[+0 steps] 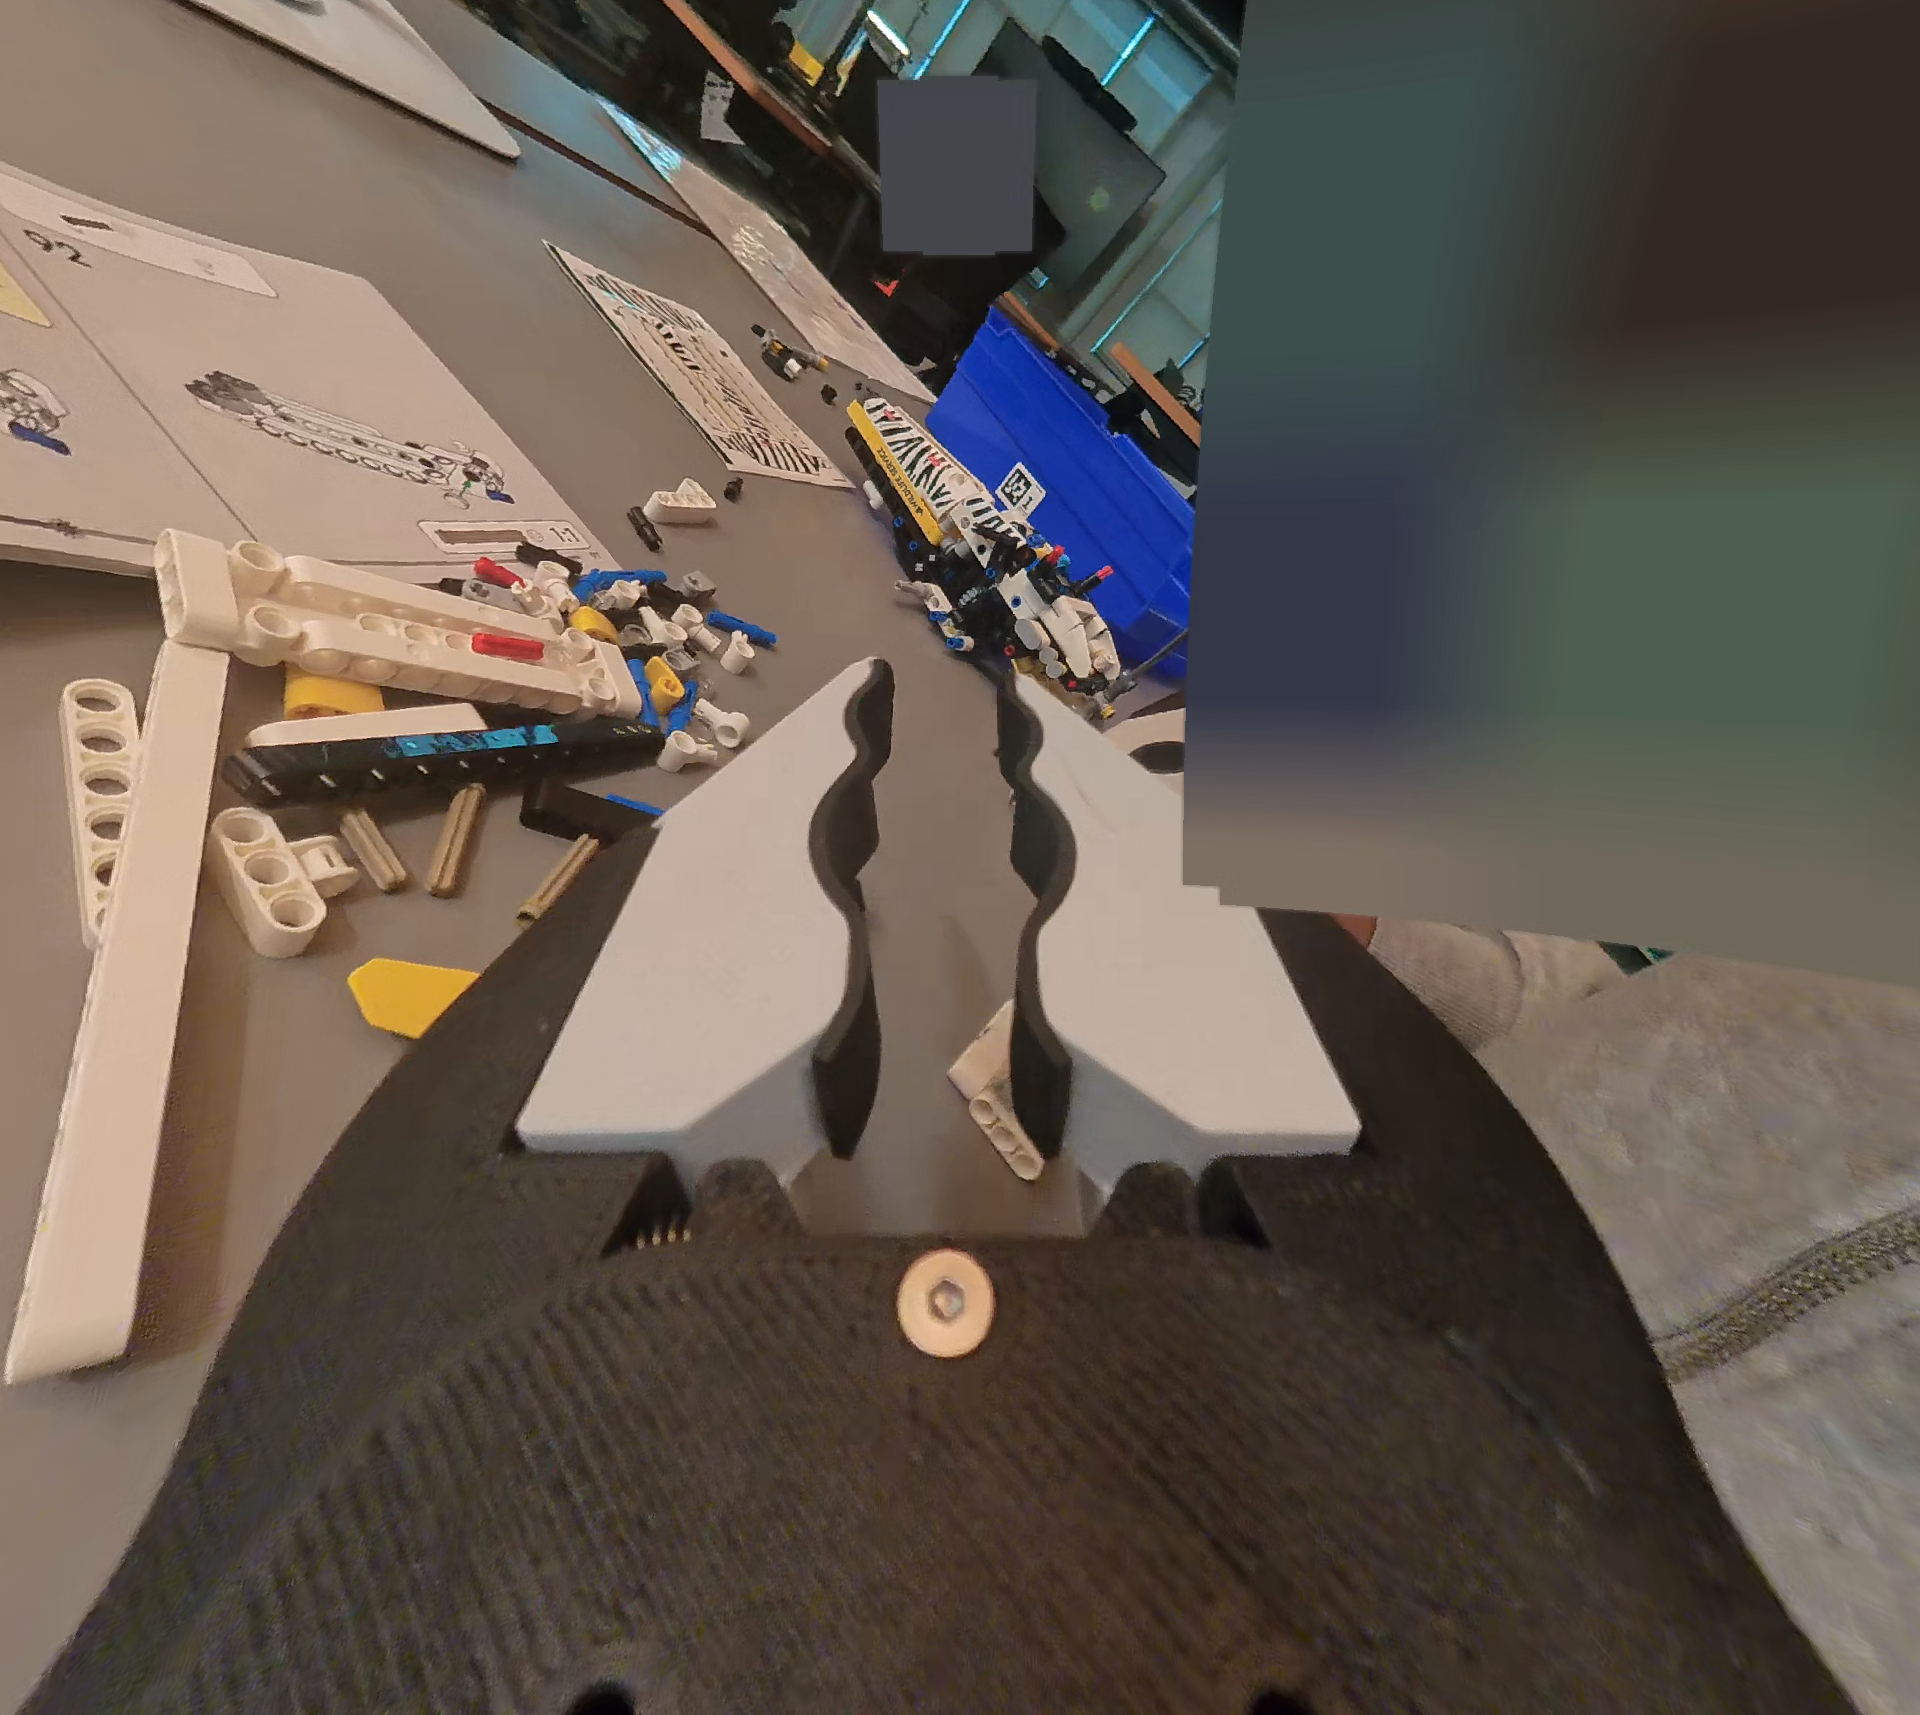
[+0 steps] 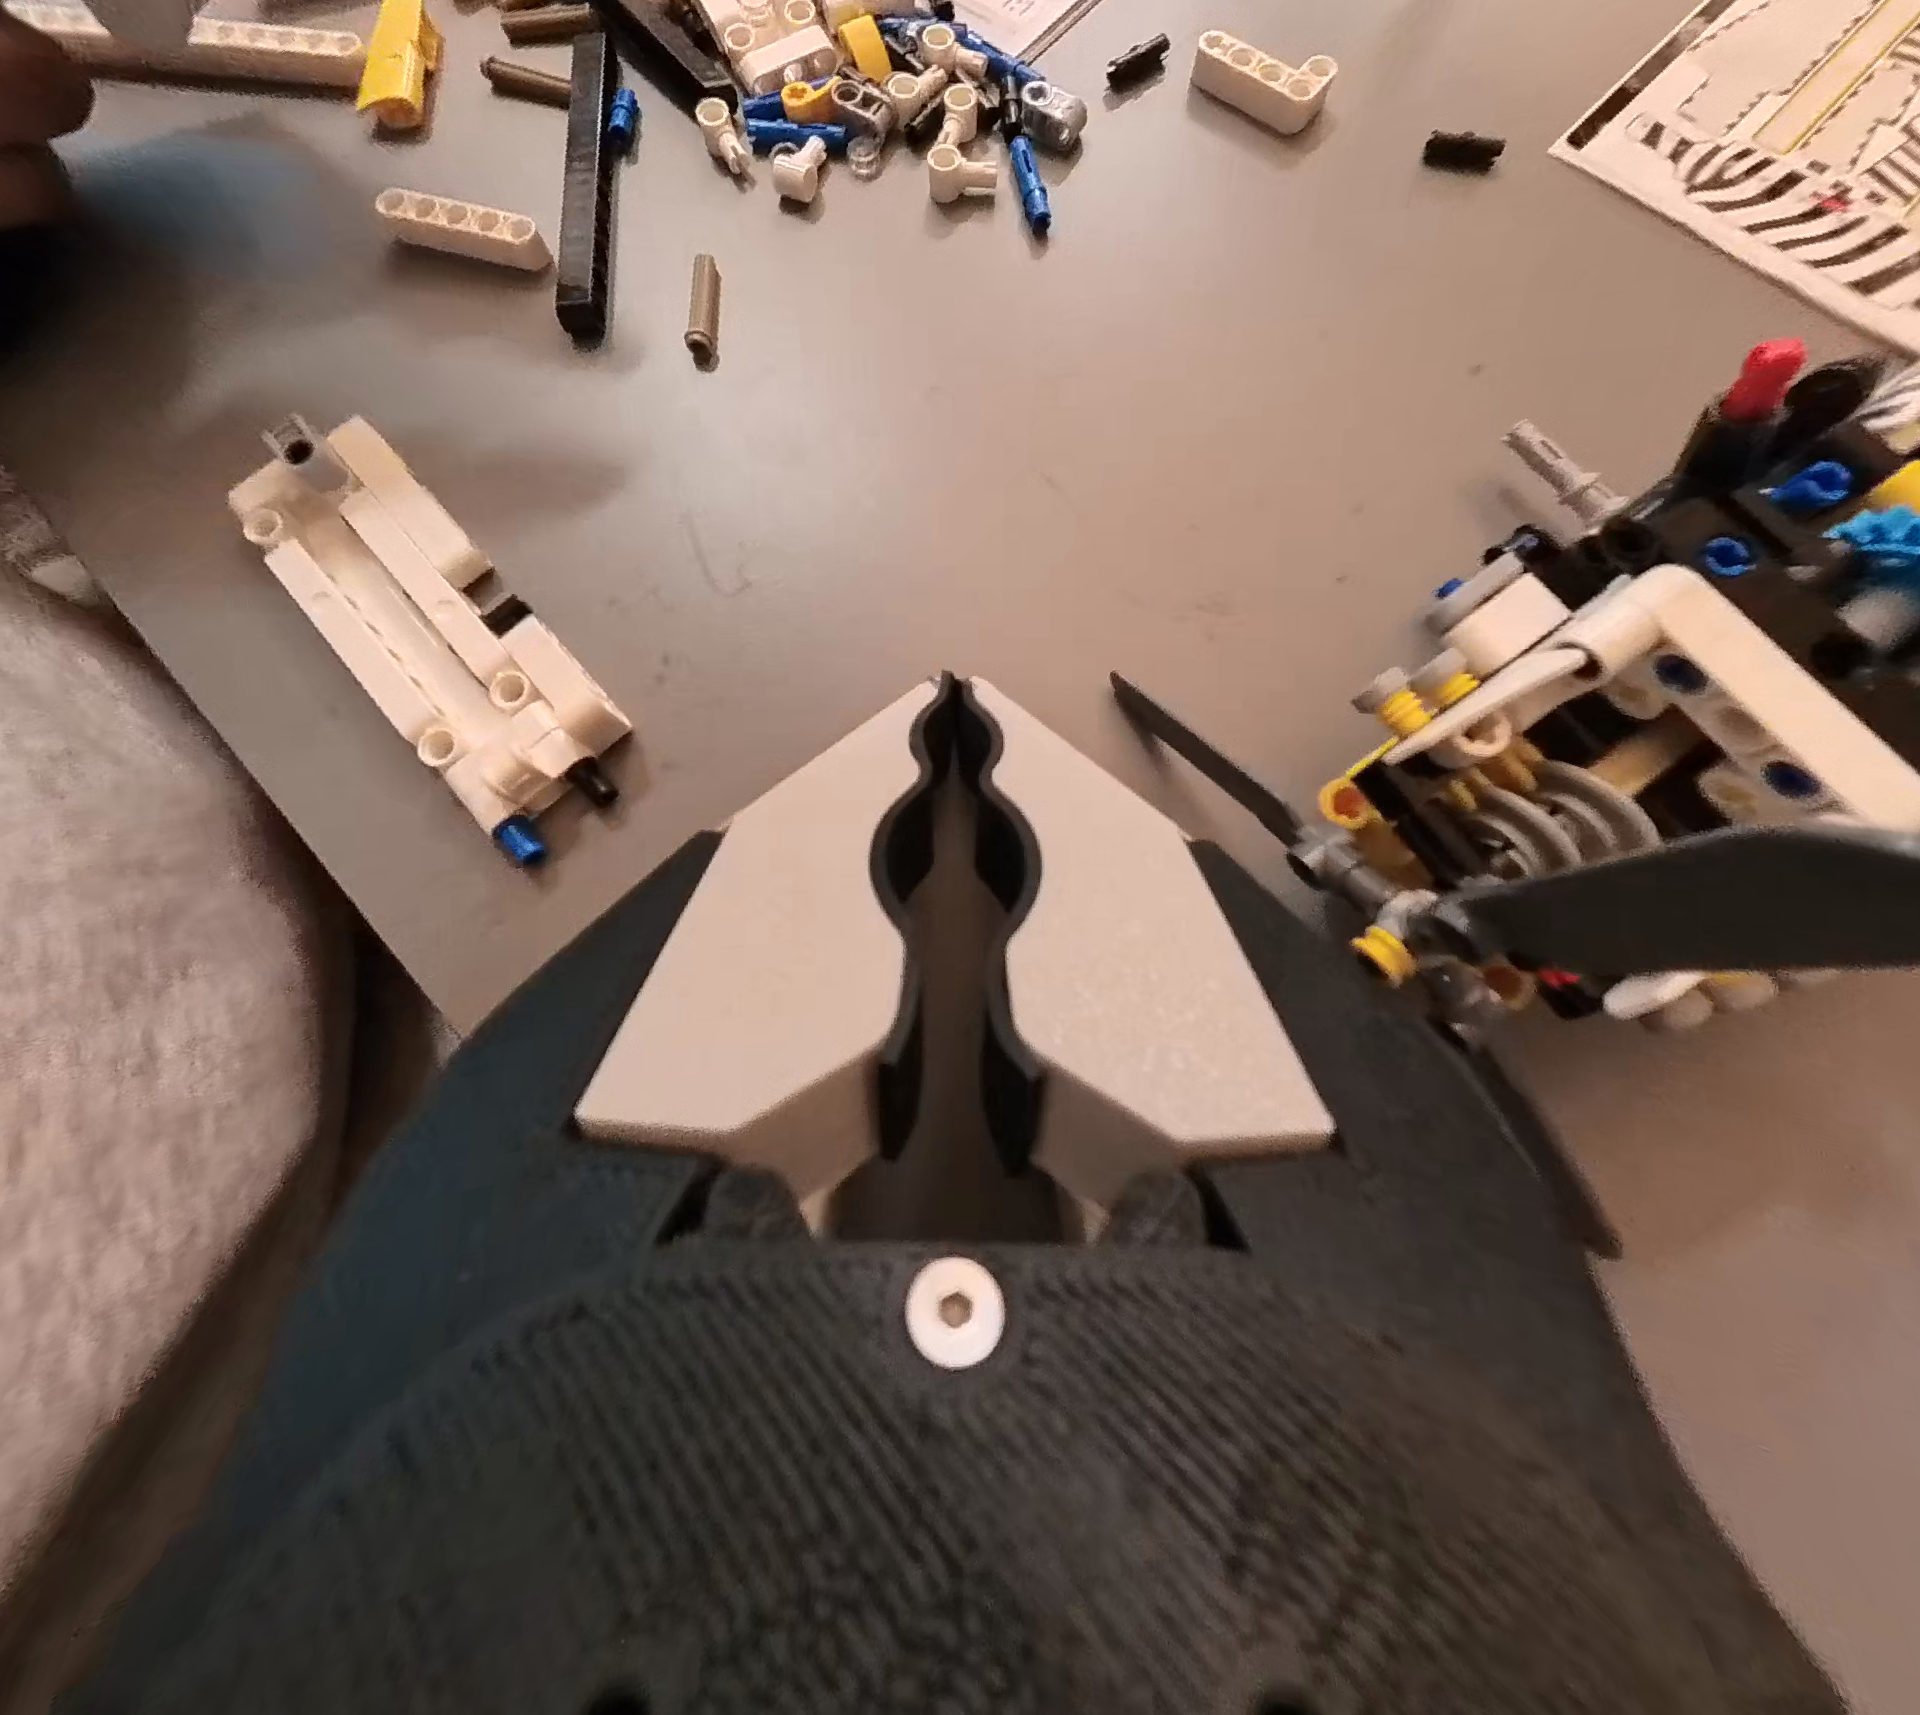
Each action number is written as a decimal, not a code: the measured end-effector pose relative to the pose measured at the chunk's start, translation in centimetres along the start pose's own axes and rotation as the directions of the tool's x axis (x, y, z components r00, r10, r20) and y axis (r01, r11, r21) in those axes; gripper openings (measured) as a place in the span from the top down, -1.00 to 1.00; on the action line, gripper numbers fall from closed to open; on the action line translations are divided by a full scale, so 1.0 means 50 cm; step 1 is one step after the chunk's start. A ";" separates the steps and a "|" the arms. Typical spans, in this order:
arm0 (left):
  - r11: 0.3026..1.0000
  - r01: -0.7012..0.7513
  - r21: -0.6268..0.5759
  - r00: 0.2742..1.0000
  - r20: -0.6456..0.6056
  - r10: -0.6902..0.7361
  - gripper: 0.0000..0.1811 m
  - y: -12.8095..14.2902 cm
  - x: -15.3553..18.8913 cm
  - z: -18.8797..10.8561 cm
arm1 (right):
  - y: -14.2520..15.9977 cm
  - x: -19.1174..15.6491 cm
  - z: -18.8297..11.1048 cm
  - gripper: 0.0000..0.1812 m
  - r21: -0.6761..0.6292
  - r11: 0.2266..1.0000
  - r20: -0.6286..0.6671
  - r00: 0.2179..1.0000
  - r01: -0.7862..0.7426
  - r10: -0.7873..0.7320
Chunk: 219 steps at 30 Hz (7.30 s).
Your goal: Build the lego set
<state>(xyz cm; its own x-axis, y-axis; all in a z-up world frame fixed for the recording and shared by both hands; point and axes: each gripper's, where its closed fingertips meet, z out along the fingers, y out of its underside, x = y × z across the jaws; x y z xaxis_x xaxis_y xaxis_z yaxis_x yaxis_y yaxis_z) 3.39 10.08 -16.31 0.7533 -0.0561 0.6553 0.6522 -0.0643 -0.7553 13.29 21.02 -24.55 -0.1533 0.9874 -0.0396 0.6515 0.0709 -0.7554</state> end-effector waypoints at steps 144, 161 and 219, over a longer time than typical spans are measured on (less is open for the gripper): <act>0.551 -0.494 -0.672 0.782 -0.066 0.620 0.61 0.269 0.046 0.073 | -0.001 -0.048 -0.021 1.00 0.107 0.994 0.021 0.999 0.032 -0.035; 0.541 -0.511 -0.668 0.741 -0.025 0.671 0.61 0.265 0.042 0.081 | -0.022 -0.139 0.002 0.91 0.155 0.986 0.057 0.996 0.062 -0.072; 0.948 -0.135 -0.289 0.978 -0.190 0.082 0.54 0.136 0.178 0.055 | -0.150 -0.177 -0.119 0.94 0.534 0.840 0.323 0.941 -0.098 -0.096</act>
<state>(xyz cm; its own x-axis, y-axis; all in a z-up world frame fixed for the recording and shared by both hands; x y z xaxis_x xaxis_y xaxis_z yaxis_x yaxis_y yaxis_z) 14.73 11.89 -15.64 0.7744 -0.2491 0.5816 0.4916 -0.3418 -0.8009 14.21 12.57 -14.64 -0.4470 0.8770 -0.1766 0.1651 -0.1132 -0.9798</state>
